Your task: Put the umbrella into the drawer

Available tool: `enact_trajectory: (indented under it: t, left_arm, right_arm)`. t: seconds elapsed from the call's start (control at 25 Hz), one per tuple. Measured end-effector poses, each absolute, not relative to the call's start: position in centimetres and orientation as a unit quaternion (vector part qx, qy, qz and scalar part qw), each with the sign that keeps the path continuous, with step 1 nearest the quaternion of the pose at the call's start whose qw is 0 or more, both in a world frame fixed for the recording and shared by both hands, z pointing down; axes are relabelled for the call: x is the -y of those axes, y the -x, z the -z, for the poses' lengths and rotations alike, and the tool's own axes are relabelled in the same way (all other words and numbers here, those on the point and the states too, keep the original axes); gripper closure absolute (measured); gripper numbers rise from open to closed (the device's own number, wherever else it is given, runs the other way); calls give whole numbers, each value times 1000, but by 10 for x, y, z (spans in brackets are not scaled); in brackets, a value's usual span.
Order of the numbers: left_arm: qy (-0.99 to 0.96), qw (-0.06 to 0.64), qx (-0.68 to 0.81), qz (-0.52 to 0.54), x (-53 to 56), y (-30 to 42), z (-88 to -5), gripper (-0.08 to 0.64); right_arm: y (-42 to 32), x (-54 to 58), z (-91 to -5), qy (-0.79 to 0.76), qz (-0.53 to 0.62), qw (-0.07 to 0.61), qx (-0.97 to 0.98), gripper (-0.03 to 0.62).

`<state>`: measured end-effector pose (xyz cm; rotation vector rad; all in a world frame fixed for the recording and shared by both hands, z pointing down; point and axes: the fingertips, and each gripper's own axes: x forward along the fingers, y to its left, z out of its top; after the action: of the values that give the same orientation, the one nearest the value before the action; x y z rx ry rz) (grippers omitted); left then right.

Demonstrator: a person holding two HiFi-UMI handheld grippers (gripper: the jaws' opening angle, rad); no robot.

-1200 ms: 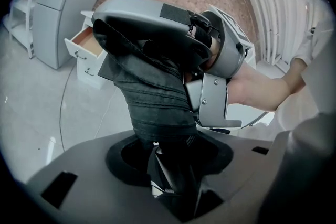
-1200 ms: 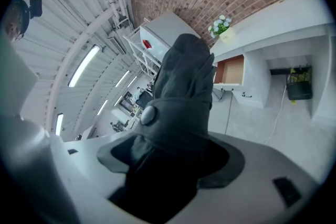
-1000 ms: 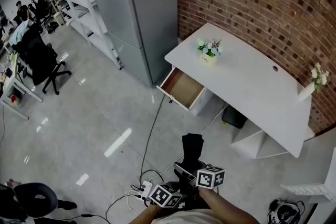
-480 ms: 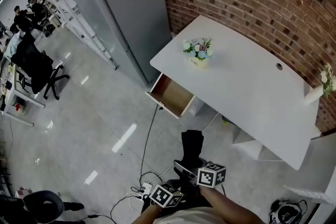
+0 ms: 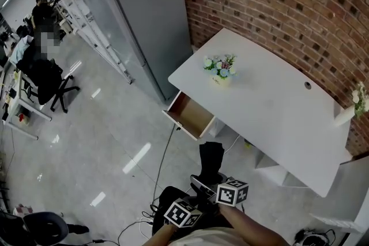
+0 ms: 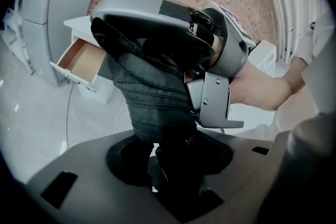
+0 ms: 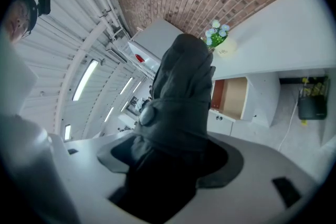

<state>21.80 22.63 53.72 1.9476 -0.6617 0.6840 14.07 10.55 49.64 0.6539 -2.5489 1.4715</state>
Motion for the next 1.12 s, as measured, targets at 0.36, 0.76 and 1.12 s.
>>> enact_trajectory:
  t: [0.36,0.76,1.12]
  left_arm:
    - [-815,460,245,-253,-189,-199,-538,354]
    - [-812,488,187,-260,-127,-100,-558,354]
    - [-782,537,145,-280,-79,-25,-596,354]
  right_arm:
    - [-122,-67,-496,-248,-467,77,845,250]
    - [-31,4,-532,-287,-498,87,814,253]
    - [33,59,-593,-301,-571,82,760,265]
